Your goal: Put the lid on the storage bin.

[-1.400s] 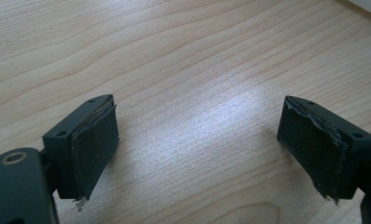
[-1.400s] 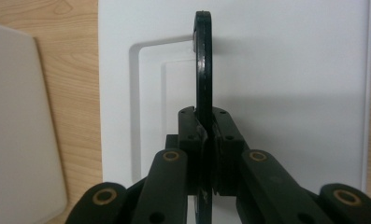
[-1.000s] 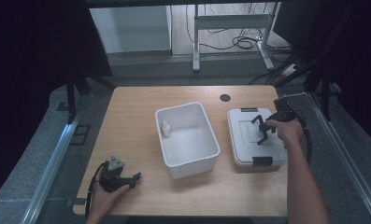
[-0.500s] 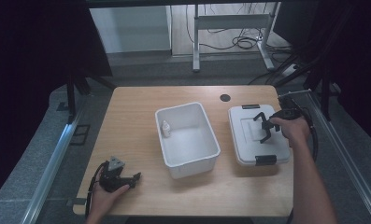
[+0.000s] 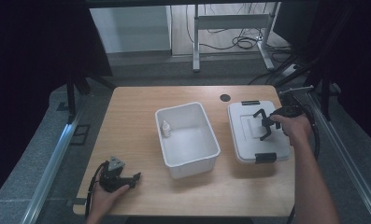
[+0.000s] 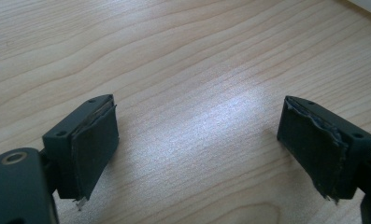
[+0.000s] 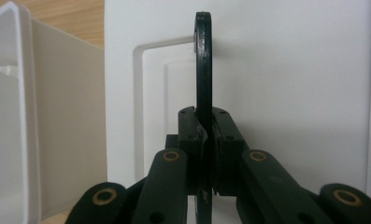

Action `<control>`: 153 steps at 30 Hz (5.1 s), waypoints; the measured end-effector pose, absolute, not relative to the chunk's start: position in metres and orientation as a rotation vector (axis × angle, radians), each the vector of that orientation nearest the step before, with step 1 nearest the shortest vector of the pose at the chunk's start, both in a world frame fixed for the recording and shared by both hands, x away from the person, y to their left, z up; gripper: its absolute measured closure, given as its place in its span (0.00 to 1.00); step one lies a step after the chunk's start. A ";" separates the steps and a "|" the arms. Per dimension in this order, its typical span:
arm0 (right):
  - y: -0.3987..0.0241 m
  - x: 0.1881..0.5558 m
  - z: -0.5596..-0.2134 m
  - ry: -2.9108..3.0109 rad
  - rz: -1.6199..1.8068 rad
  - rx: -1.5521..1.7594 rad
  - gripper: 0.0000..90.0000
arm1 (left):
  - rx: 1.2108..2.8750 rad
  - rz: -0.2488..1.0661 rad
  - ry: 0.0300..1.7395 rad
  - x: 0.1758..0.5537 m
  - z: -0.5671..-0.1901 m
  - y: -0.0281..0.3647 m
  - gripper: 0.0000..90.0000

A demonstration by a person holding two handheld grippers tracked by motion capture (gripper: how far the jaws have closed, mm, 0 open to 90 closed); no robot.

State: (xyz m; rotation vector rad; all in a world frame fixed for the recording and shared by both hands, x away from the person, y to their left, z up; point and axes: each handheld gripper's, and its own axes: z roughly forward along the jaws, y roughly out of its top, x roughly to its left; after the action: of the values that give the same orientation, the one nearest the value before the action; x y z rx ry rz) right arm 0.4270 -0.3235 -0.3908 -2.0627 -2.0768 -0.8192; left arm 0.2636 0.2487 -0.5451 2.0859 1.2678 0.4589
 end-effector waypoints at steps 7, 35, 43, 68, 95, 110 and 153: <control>-0.320 0.423 -0.370 -2.108 -0.854 -2.065 0.94 | 2.086 0.459 1.268 0.264 -0.545 0.249 0.14; -0.290 0.413 -0.319 -2.162 -0.971 -1.969 0.94 | 2.086 0.460 1.267 0.264 -0.545 0.249 0.14; -0.287 0.410 -0.313 -2.149 -1.014 -1.946 0.94 | 2.086 0.460 1.267 0.264 -0.545 0.249 0.14; -0.251 0.413 -0.293 -2.191 -1.026 -1.871 0.94 | 2.091 0.459 1.265 0.263 -0.545 0.249 0.14; -0.185 0.423 -0.303 -2.261 -0.951 -1.738 0.94 | 2.088 0.460 1.268 0.263 -0.545 0.249 0.14; -0.159 0.423 -0.308 -2.262 -0.923 -1.717 0.94 | 2.087 0.459 1.268 0.263 -0.545 0.249 0.14; -0.082 0.413 -0.324 -2.245 -0.827 -1.743 0.94 | 2.087 0.460 1.264 0.264 -0.545 0.249 0.14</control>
State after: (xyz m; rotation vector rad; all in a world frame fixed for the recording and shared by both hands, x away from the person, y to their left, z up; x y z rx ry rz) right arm 0.4131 -0.0816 -0.3240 -1.7430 -2.2454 -0.8272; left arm 0.2635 0.2487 -0.5452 2.0875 1.2641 0.4597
